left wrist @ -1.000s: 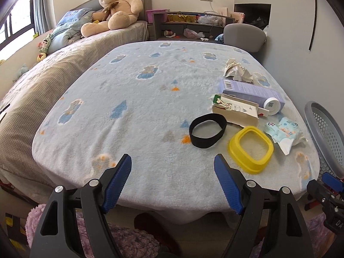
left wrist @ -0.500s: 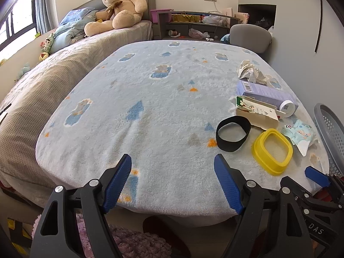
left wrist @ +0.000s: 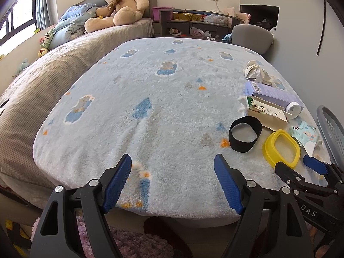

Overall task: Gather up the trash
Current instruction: 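Grasp the yellow square lid with the right gripper, then grasp the black band with the left gripper while the right gripper holds the lid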

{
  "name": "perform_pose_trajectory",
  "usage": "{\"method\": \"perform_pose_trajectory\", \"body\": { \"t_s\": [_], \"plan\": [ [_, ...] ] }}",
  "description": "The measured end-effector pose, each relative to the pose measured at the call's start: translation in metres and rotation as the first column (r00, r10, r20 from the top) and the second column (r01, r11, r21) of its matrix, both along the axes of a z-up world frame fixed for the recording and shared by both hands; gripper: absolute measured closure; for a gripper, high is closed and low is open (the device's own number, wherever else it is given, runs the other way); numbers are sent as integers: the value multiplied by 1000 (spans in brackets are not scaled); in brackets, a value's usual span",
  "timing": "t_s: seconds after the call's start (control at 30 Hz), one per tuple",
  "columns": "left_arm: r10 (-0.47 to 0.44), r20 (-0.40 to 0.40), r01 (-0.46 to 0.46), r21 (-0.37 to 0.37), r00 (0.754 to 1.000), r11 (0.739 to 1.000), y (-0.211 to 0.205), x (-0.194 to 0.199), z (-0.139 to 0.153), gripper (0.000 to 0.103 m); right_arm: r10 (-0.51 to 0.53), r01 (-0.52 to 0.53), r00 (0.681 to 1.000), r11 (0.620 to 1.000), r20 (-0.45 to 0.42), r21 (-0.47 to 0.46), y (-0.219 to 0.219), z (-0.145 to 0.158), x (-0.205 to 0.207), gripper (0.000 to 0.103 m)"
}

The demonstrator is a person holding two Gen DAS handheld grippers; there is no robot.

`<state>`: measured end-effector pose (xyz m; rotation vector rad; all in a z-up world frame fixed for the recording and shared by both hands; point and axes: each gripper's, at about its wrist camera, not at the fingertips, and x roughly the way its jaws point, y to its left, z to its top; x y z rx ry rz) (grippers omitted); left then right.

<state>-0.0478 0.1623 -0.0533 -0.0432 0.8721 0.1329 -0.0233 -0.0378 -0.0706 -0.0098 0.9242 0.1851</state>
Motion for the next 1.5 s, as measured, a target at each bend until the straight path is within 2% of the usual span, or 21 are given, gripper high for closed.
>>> {"method": "perform_pose_trajectory", "body": {
  "t_s": [0.27, 0.4, 0.43, 0.87, 1.2, 1.5],
  "plan": [
    [-7, -8, 7, -6, 1000, 1000, 0, 1, -1, 27, 11, -11, 1000, 1000, 2, -15, 7, -2, 11, 18],
    [-8, -10, 8, -7, 1000, 1000, -1, 1, 0, 27, 31, -31, 999, 999, 12, -10, 9, -1, 9, 32],
    [-8, -11, 8, -7, 1000, 1000, -1, 1, 0, 27, 37, -37, 999, 999, 14, -14, 10, 0, 8, 33],
    [-42, -22, 42, -10, 999, 999, -18, 1, 5, 27, 101, -100, 995, 990, -5, 96, -2, 10, -22, 34],
    [-109, -36, 107, -53, 993, 993, -51, 20, 2, 27, 55, -56, 998, 991, 14, 118, -40, 24, -50, 34],
    [-130, -65, 125, -71, 989, 990, -70, 47, -9, 27, 27, -30, 999, 990, 19, 140, -56, 25, -52, 34]
  ]
}}
